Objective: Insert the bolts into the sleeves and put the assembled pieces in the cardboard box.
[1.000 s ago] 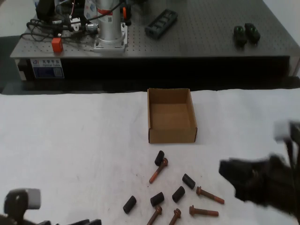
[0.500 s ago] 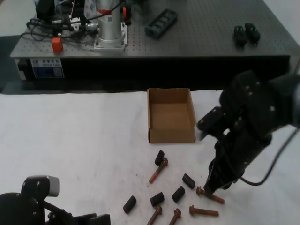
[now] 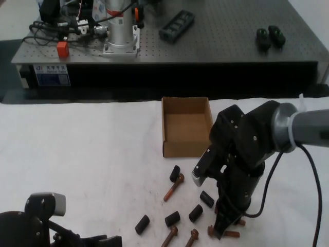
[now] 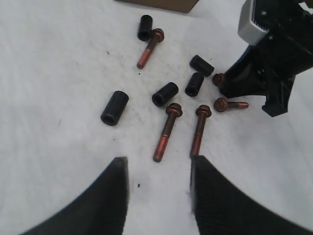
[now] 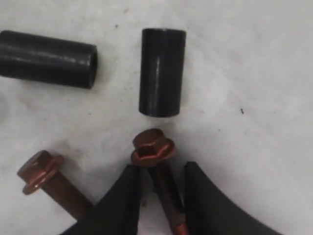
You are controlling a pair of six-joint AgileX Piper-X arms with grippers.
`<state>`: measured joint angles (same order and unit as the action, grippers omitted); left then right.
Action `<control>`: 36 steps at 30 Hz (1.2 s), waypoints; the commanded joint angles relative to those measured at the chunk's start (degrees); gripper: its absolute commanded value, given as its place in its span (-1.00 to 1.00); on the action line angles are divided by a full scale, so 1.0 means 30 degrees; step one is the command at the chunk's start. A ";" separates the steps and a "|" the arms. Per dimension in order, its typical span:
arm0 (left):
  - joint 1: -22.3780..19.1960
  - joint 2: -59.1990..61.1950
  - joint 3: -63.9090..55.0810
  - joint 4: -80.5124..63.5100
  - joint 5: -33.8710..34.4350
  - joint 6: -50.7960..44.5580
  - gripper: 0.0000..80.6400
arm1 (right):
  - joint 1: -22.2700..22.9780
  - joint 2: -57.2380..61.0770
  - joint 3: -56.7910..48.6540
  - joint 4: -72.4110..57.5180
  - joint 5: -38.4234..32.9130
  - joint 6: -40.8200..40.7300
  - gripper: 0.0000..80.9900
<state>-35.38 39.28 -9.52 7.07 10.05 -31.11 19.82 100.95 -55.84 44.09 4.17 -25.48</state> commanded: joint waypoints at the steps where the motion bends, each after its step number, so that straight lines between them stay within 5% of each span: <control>1: 0.0015 0.0051 -0.0227 -0.0266 0.0952 0.1141 -0.24 | 0.0084 0.0173 -0.0097 -0.0535 -0.0009 -0.0094 -0.48; 6: 0.0015 0.1427 -0.0829 0.0263 0.1628 0.2586 -0.30 | 0.0084 0.0173 -0.0097 -0.0709 0.0163 0.0002 -0.98; 23: 0.0015 1.6083 -1.3314 1.0233 0.0874 1.2621 -0.29 | 0.0044 -0.6670 -0.0097 0.2101 -0.0889 0.3499 -0.98; 36: 0.0015 2.1126 -1.7572 1.3094 -0.0835 1.4123 -0.29 | 0.0044 -1.0315 -0.0080 0.3226 -0.0889 0.3919 -0.98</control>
<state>-35.38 101.73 -61.14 45.57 8.00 10.52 19.98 71.36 -55.84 53.22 2.04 -14.03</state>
